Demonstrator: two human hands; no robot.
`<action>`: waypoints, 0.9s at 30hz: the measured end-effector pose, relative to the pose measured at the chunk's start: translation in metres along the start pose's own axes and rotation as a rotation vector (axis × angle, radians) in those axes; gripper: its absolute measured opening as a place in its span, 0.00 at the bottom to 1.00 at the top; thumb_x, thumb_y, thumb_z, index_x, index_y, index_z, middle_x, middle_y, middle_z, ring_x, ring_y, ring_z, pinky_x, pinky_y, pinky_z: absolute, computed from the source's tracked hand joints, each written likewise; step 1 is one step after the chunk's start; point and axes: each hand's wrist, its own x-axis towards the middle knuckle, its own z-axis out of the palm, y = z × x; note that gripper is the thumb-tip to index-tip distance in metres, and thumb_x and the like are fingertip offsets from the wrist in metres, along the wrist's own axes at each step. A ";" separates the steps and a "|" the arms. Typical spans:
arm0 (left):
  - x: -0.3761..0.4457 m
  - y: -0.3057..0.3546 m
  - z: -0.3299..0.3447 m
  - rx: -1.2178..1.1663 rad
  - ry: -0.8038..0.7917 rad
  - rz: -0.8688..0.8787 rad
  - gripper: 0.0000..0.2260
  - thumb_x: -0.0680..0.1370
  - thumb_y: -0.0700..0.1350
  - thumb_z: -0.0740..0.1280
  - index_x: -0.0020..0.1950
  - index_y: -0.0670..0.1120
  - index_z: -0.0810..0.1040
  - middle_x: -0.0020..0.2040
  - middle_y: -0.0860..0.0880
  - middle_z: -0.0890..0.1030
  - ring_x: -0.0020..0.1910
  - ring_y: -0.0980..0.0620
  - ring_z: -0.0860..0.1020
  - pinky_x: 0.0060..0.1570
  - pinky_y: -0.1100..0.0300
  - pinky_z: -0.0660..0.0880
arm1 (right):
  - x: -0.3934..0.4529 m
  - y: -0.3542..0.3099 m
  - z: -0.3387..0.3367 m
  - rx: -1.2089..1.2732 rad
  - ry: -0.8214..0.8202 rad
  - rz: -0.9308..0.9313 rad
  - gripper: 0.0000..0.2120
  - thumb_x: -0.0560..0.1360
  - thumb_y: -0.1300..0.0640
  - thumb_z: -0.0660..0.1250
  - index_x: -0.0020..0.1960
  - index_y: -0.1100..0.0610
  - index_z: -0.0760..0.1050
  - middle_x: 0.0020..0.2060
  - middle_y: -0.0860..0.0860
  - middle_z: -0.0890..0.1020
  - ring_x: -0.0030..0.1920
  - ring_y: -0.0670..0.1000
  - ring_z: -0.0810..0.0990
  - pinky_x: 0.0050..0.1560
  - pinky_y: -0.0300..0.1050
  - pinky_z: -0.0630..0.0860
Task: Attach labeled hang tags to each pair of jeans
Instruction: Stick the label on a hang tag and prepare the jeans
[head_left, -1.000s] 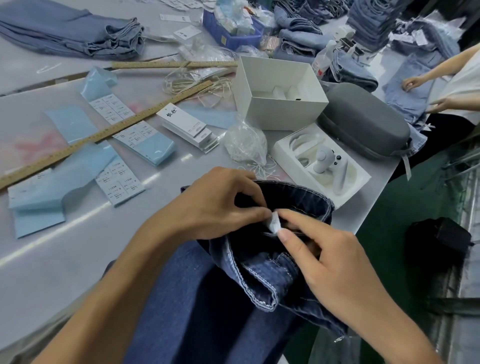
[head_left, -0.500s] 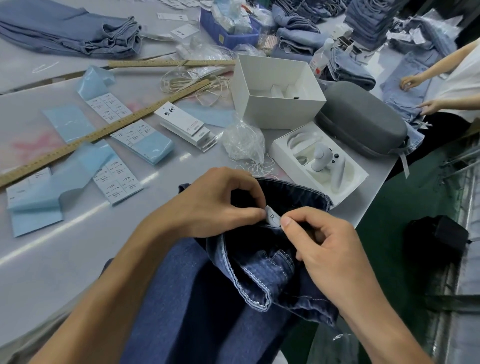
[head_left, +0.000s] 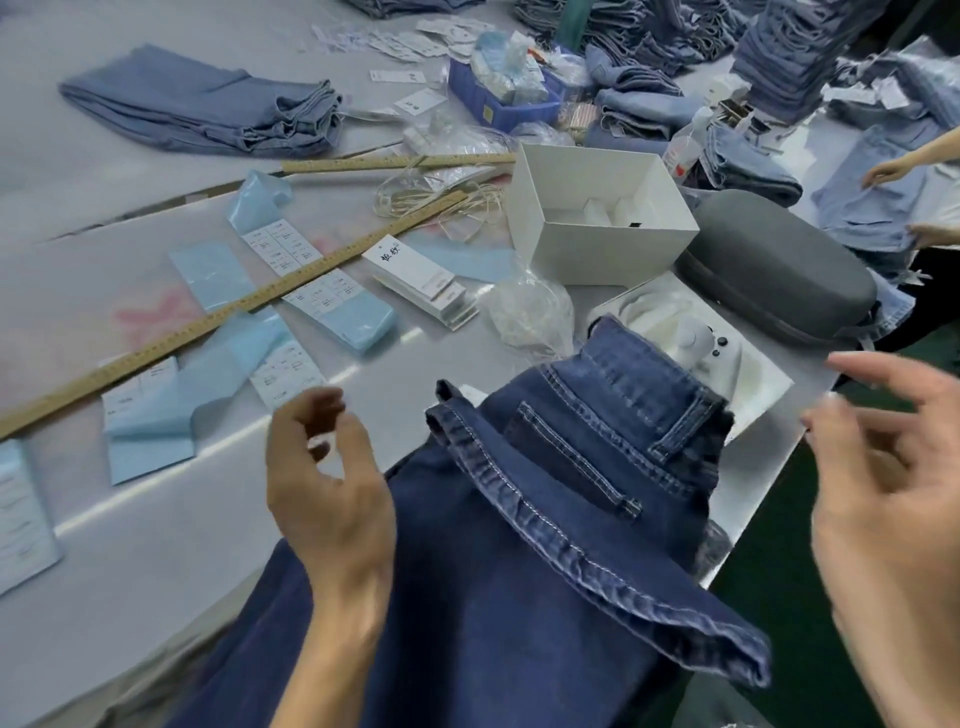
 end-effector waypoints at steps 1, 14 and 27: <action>-0.016 -0.006 -0.002 0.098 -0.129 0.001 0.10 0.80 0.47 0.62 0.60 0.51 0.77 0.56 0.54 0.80 0.57 0.52 0.78 0.59 0.56 0.74 | -0.003 -0.006 -0.001 -0.012 0.004 -0.090 0.10 0.82 0.47 0.61 0.60 0.35 0.73 0.57 0.56 0.78 0.49 0.48 0.80 0.50 0.32 0.74; -0.017 -0.033 -0.011 0.711 -0.657 0.067 0.23 0.80 0.64 0.54 0.71 0.58 0.71 0.65 0.58 0.76 0.66 0.51 0.72 0.65 0.54 0.66 | 0.001 0.017 0.050 -0.571 -0.750 -0.003 0.17 0.77 0.41 0.65 0.64 0.34 0.67 0.41 0.43 0.82 0.41 0.44 0.79 0.41 0.45 0.75; -0.028 -0.032 -0.032 0.541 -0.637 0.249 0.14 0.79 0.61 0.58 0.60 0.59 0.76 0.51 0.63 0.77 0.51 0.61 0.71 0.56 0.61 0.65 | 0.031 0.034 0.032 -0.867 -0.639 -0.073 0.31 0.65 0.16 0.45 0.61 0.27 0.66 0.38 0.35 0.79 0.39 0.48 0.78 0.37 0.45 0.75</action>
